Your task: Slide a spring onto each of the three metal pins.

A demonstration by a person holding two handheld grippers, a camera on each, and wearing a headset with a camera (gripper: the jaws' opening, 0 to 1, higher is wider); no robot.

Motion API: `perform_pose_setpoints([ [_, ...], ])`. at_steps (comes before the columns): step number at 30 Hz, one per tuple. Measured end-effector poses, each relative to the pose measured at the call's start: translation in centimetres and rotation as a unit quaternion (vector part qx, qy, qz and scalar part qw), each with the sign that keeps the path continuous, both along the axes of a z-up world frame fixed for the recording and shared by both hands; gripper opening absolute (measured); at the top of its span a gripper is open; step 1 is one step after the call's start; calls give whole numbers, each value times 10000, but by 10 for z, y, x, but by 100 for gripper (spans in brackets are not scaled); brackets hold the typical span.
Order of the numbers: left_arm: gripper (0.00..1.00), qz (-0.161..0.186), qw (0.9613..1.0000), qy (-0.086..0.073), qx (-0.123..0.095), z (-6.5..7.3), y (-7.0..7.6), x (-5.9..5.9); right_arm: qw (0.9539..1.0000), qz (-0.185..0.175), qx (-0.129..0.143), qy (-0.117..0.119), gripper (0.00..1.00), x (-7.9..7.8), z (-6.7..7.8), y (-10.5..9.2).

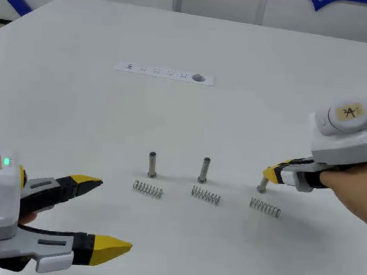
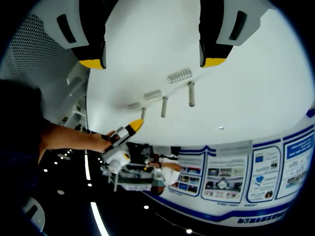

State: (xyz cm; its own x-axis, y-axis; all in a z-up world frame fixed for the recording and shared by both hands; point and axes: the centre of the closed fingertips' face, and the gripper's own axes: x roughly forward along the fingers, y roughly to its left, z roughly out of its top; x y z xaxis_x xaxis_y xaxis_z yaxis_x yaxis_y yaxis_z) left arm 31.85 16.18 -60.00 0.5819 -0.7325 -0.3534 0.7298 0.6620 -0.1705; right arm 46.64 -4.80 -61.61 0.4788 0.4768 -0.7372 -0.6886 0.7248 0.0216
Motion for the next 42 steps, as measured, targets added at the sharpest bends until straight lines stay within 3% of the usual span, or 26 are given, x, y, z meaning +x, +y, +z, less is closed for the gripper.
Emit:
perform_pose_setpoints([
  [12, 79, -2, 10000, 4, 12, 0, 0, 0, 10000, 12, -8, 17, 9, -5, 0, -2],
  [28, 79, -36, 10000, 43, 34, -2, -1, -1, 9996, 133, 131, -220, 13, -13, 8, -10],
  [42, 78, -72, 9999, 68, 49, -2, -2, -3, 9980, 613, 124, -99, 17, -39, -15, -26],
])
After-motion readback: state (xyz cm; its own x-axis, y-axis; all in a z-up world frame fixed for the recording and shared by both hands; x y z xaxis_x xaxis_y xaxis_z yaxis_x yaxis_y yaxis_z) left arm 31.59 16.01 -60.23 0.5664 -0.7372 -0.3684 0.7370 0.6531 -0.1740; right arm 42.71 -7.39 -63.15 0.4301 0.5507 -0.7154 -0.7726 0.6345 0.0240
